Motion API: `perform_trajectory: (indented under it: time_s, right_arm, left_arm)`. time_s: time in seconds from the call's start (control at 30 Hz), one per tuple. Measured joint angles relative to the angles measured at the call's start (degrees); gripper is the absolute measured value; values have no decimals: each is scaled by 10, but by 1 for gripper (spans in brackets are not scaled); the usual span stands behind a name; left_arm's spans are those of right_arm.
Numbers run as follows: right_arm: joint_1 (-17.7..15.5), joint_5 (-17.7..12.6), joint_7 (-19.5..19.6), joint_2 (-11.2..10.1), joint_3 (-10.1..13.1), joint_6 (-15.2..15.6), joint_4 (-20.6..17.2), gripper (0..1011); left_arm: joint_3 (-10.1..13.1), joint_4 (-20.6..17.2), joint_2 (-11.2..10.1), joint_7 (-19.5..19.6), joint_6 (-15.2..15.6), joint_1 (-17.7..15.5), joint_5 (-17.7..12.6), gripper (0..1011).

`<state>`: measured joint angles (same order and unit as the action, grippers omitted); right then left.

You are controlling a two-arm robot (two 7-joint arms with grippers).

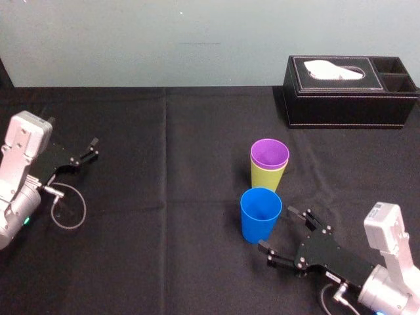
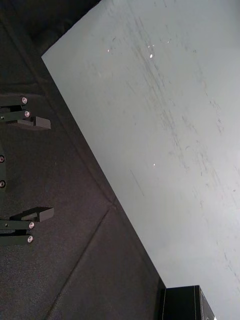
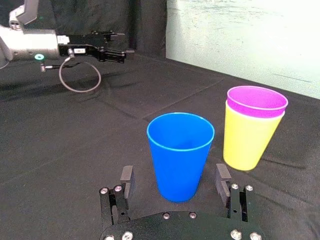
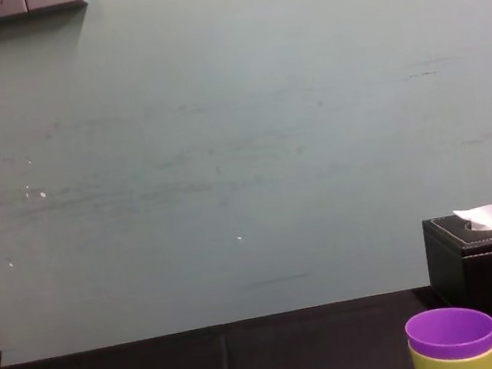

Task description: Stack the three plastic cups sequentially using one hand.

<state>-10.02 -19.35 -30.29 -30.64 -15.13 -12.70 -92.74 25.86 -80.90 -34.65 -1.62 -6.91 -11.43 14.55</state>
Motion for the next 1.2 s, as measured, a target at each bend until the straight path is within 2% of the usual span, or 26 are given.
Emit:
perform_trajectory:
  time_s: [0.73, 1.2]
  right_arm:
    - [76, 6, 13, 40, -35, 28, 44, 1000]
    - [102, 13, 21, 55, -49, 29, 68, 1000]
  left_arm:
    - [0, 0, 0, 0, 0, 0, 0, 1011]
    - [0, 0, 0, 0, 0, 0, 0, 1011]
